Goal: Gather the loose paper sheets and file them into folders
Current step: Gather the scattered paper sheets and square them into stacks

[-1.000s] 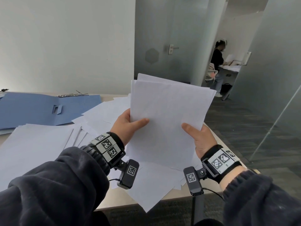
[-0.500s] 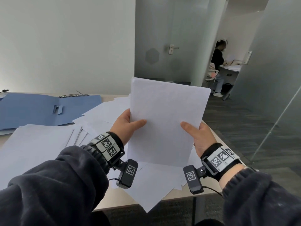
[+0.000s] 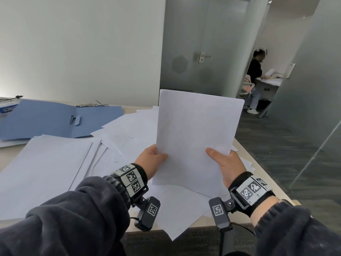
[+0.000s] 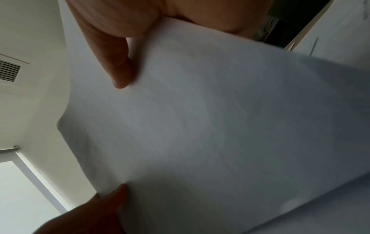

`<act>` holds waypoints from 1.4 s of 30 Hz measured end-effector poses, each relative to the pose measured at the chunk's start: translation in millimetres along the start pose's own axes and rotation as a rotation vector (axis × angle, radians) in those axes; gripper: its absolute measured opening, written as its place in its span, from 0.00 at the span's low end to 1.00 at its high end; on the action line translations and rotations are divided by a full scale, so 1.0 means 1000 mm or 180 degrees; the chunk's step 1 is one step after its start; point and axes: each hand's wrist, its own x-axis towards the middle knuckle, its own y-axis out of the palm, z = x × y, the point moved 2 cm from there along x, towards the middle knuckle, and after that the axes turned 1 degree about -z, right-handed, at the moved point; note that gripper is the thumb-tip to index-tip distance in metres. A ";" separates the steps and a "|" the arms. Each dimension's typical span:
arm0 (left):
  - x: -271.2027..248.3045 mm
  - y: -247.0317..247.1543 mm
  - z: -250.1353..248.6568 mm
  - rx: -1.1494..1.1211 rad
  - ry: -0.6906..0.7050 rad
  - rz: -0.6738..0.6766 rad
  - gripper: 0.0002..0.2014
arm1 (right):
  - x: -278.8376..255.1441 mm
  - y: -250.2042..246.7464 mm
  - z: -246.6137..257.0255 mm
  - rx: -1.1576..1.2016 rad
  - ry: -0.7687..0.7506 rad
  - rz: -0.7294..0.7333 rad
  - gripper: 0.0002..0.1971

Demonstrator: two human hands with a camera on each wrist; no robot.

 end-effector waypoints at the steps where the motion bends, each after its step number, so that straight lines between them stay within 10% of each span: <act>1: -0.002 -0.005 -0.001 0.0037 0.0017 -0.0063 0.11 | 0.001 0.005 0.000 -0.0002 0.0016 0.0049 0.07; 10: -0.013 -0.112 -0.015 0.0437 -0.0062 -0.0805 0.14 | 0.006 0.087 -0.012 -0.0149 0.0590 0.0690 0.22; 18: -0.031 -0.290 0.009 0.3115 -0.1143 -0.1385 0.17 | -0.002 0.145 -0.030 -0.0749 0.0653 0.1066 0.19; 25: -0.062 -0.372 0.040 0.4056 -0.1743 -0.1329 0.18 | -0.005 0.162 -0.045 -0.1125 0.0691 0.1220 0.12; 36: -0.056 -0.371 0.043 0.2269 -0.1431 -0.2307 0.31 | -0.012 0.166 -0.041 -0.1235 0.0642 0.1270 0.10; 42: -0.049 -0.293 0.008 0.1787 -0.0501 -0.1624 0.19 | -0.017 0.156 -0.029 -0.1591 0.0478 0.1303 0.09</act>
